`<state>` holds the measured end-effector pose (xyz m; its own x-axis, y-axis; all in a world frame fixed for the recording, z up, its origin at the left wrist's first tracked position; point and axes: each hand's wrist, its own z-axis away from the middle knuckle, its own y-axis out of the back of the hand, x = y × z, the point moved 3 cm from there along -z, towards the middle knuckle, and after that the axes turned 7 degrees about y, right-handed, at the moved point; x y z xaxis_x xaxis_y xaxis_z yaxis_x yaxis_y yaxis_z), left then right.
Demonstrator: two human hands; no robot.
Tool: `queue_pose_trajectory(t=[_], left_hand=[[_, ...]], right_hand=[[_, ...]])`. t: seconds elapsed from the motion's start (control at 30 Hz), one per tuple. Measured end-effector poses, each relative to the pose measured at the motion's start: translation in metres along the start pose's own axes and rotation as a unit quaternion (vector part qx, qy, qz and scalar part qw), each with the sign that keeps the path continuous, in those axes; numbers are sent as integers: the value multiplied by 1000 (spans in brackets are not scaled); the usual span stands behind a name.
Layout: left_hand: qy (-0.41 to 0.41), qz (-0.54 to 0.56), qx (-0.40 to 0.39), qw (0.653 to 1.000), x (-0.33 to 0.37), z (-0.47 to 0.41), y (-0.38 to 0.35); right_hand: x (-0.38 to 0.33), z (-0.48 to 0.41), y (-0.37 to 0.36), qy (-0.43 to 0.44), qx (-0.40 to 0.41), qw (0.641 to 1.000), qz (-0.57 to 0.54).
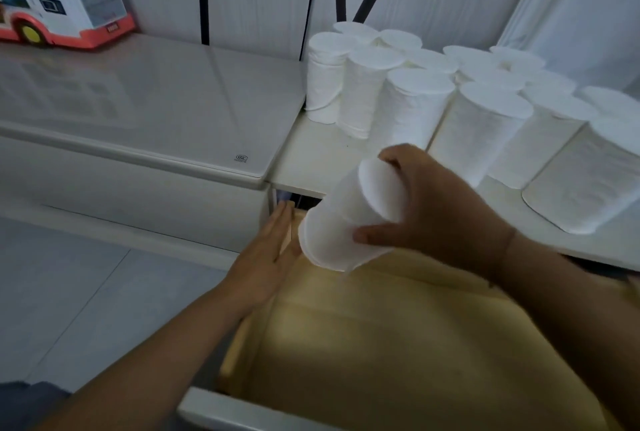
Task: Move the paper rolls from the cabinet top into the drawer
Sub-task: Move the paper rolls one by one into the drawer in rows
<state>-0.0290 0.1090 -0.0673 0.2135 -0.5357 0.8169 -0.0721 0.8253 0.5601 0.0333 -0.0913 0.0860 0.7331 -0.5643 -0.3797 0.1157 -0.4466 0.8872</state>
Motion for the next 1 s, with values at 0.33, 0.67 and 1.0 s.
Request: queue_pose_trajectory(t=[0.33, 0.67, 1.0], left_hand=[[5, -21, 1, 1000, 2, 3, 1], [5, -46, -2, 999, 2, 1, 0], [6, -75, 1, 997, 5, 2, 1]], right_hand=[[29, 34, -102, -89, -73, 993, 38], [45, 59, -115, -209, -11, 975, -67], [38, 45, -147, -461, -43, 638, -615]])
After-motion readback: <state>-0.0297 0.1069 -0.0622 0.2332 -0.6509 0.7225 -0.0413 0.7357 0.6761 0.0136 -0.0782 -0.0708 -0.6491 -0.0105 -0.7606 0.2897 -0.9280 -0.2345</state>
